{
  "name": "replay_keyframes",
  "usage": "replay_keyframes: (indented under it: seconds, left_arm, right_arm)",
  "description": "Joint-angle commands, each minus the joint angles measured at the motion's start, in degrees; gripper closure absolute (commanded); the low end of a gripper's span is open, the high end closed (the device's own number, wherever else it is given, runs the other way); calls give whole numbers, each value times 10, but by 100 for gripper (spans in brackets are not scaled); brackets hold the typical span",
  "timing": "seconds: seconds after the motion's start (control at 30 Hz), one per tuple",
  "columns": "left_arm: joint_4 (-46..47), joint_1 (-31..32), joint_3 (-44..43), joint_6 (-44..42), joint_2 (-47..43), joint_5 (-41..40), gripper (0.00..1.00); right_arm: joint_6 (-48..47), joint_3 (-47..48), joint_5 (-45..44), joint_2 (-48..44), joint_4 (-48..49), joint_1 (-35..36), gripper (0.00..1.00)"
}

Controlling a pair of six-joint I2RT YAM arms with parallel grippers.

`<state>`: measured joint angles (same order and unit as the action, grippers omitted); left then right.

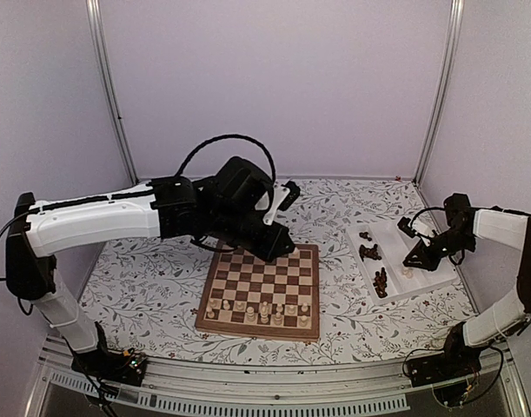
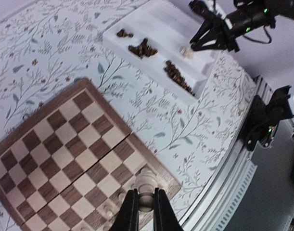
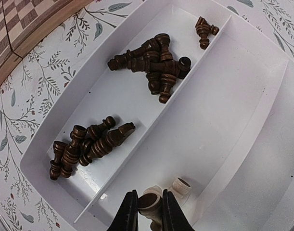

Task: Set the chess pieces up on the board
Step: Place the chess piece on the chessboard.

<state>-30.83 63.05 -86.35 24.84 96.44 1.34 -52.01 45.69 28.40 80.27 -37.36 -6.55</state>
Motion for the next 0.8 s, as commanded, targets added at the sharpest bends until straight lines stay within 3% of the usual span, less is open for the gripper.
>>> replay_keyframes:
  seconds: [0.0, 0.17, 0.37, 0.77]
  left_arm:
    - [-157, 16, 83, 8, -37, -63, 100]
    - [-156, 20, 175, 33, -83, -54, 100]
    - [-152, 25, 214, 44, -83, -54, 100]
    - [-137, 28, 173, 2, -56, -90, 100]
  right_arm:
    - [44, -9, 15, 9, 37, -3, 85]
    - [67, -9, 35, 18, 45, -3, 85]
    - [71, -11, 31, 15, 47, -3, 85]
    - [71, -17, 31, 19, 48, -3, 84]
